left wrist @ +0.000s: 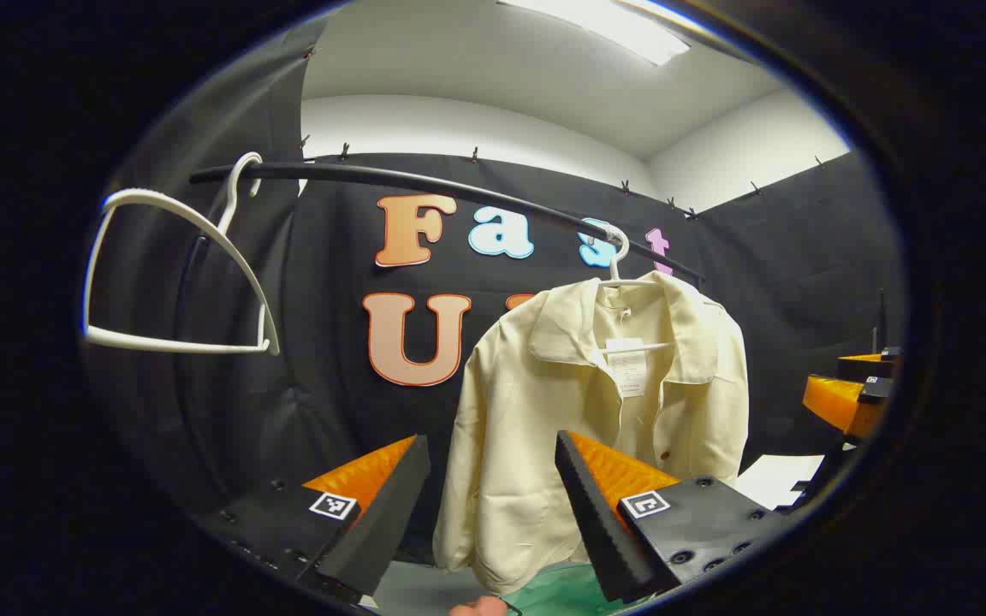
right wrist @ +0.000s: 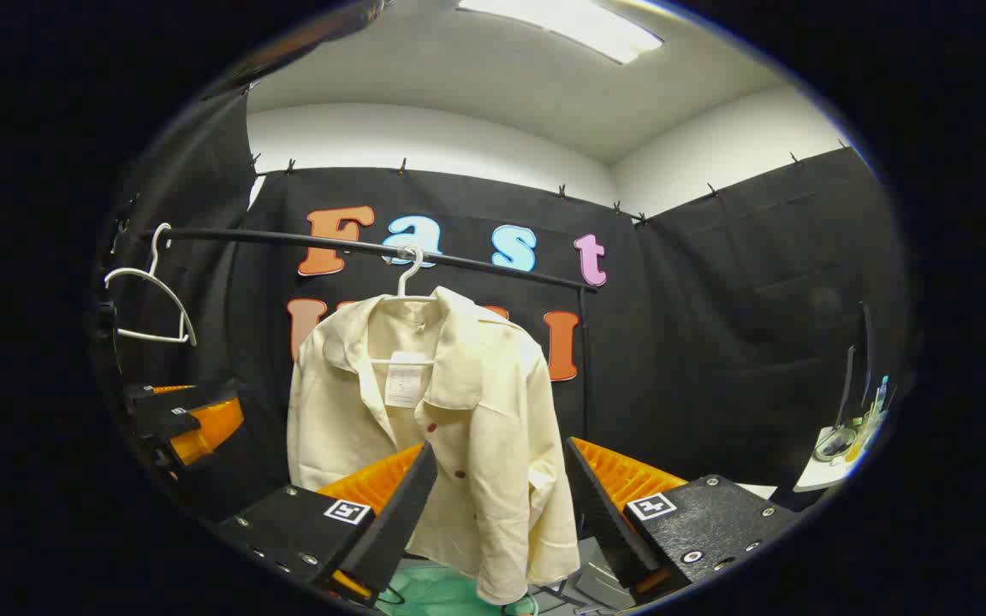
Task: Grasp the clothes on the hanger with both hands and then place them into the laundry hamper below.
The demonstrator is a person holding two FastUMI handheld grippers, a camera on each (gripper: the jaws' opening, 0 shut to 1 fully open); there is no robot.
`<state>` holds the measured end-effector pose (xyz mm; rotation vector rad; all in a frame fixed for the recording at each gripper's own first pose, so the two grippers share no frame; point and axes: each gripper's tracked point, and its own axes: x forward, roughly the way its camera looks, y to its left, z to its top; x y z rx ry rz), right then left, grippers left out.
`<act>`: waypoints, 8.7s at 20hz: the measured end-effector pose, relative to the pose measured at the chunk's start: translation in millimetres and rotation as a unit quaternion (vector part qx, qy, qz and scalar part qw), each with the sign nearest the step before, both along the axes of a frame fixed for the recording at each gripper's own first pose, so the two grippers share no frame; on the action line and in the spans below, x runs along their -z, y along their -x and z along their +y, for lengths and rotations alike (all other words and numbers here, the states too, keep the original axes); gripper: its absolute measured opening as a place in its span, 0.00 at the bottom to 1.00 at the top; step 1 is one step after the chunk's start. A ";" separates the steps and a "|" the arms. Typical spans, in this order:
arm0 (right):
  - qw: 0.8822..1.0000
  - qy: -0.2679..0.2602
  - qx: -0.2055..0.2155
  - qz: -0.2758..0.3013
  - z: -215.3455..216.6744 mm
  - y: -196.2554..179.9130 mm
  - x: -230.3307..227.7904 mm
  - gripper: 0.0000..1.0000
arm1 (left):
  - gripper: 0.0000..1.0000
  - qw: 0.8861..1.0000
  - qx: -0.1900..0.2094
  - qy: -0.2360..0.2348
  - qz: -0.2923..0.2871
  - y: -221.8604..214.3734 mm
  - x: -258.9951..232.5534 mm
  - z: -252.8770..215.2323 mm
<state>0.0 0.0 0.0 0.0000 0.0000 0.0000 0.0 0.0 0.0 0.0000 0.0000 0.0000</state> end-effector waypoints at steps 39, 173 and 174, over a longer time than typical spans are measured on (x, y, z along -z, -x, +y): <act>0.995 0.038 0.005 0.095 -0.3 -143.1 114.7 0.93 | 0.96 0.995 0.091 0.031 0.023 -91.3 54.8 -77.0; 0.996 0.026 0.030 -0.076 -75.0 -112.9 -80.7 0.00 | 0.10 0.995 -0.012 -0.098 -0.007 -161.2 59.2 -14.0; 0.996 0.029 0.031 -0.080 -77.9 -112.9 -86.1 0.00 | 0.10 0.994 -0.019 -0.104 -0.020 -159.8 46.2 -5.3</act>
